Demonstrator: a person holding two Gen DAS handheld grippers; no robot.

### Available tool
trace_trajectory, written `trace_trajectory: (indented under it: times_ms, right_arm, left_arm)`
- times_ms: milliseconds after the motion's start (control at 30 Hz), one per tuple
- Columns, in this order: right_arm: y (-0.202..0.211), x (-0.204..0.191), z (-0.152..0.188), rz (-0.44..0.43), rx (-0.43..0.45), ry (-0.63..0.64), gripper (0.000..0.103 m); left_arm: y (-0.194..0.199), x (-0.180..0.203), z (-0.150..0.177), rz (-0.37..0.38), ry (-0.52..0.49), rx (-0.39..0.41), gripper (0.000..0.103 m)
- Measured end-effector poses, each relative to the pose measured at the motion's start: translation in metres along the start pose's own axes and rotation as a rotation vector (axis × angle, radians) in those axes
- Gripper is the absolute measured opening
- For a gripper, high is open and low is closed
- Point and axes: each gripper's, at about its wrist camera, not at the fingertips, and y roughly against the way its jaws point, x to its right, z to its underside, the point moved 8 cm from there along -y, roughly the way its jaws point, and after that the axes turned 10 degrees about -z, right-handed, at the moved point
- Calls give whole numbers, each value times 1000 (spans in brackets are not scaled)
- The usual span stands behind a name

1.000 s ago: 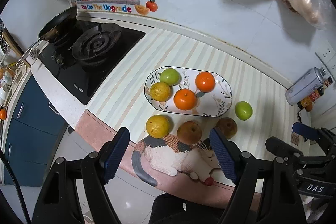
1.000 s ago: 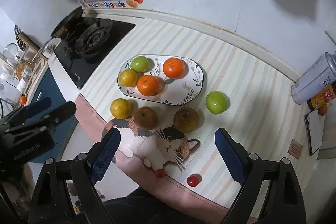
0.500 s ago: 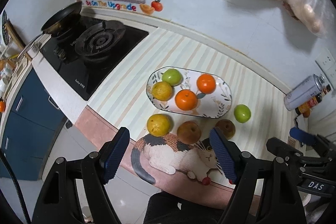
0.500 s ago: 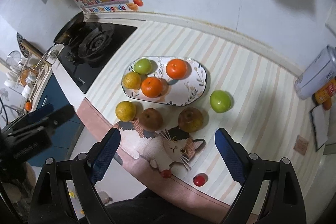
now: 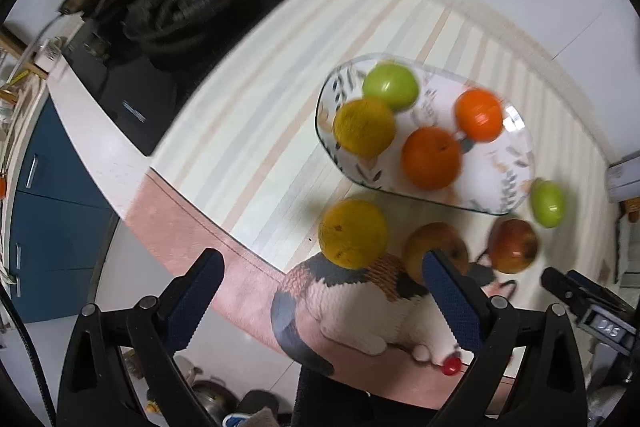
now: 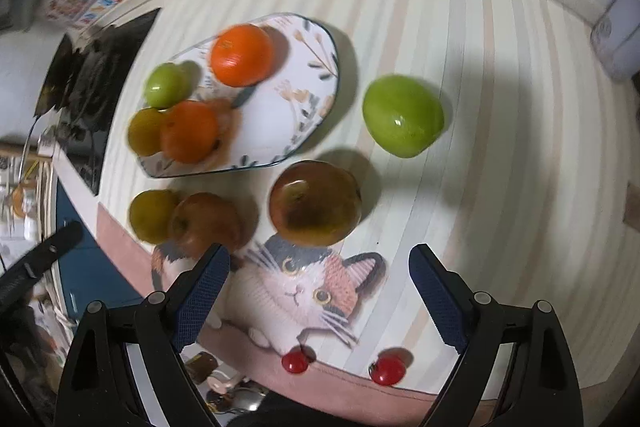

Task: Organize fruits
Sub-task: 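Grasp a yellow citrus with the left tool while the right tool grasps a brown pear, then place the yellow citrus and brown pear on the plate, opening both tools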

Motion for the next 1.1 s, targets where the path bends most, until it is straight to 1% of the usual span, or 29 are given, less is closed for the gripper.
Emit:
trace_trajectory:
  times_ms: [133, 300, 367, 400, 433, 467, 533, 667, 800, 867, 967, 1100]
  right_arm:
    - [-24, 7, -7, 23, -31, -13, 90]
    - [-47, 8, -14, 38, -60, -18, 79]
    - [-54, 6, -16, 38, -69, -14, 73]
    - [-56, 5, -17, 38, -70, -11, 71]
    - [-56, 4, -17, 46, -65, -4, 71]
    - [-57, 1, -19, 56, -57, 9, 71]
    - [-57, 0, -18, 65, -58, 28, 71]
    - [-59, -2, -8, 54, -83, 40, 71]
    - [-59, -3, -3, 55, -71, 49, 71]
    - [-58, -8, 1, 40, -64, 54, 70]
    - [-47, -16, 1, 23, -36, 73, 70]
    - [-17, -30, -14, -52, 19, 66, 70]
  left_arm:
    - [-43, 12, 0, -7, -25, -96, 101]
    - [-74, 23, 1, -4, -49, -145, 101]
    - [-82, 27, 2, 14, -49, -157, 97]
    - [-86, 29, 2, 24, -53, -161, 93]
    - [-87, 31, 2, 40, -54, -160, 84]
    - [-87, 34, 2, 69, -52, -157, 80]
    - [-84, 40, 3, 108, -55, -149, 62]
    - [-80, 45, 7, 84, -90, -118, 62]
    - [-79, 43, 13, 93, -73, -119, 61]
    - [-75, 42, 15, 99, -68, -113, 61]
    - [-55, 41, 16, 126, -67, -81, 61]
    - [-13, 50, 2, 192, -63, -9, 61]
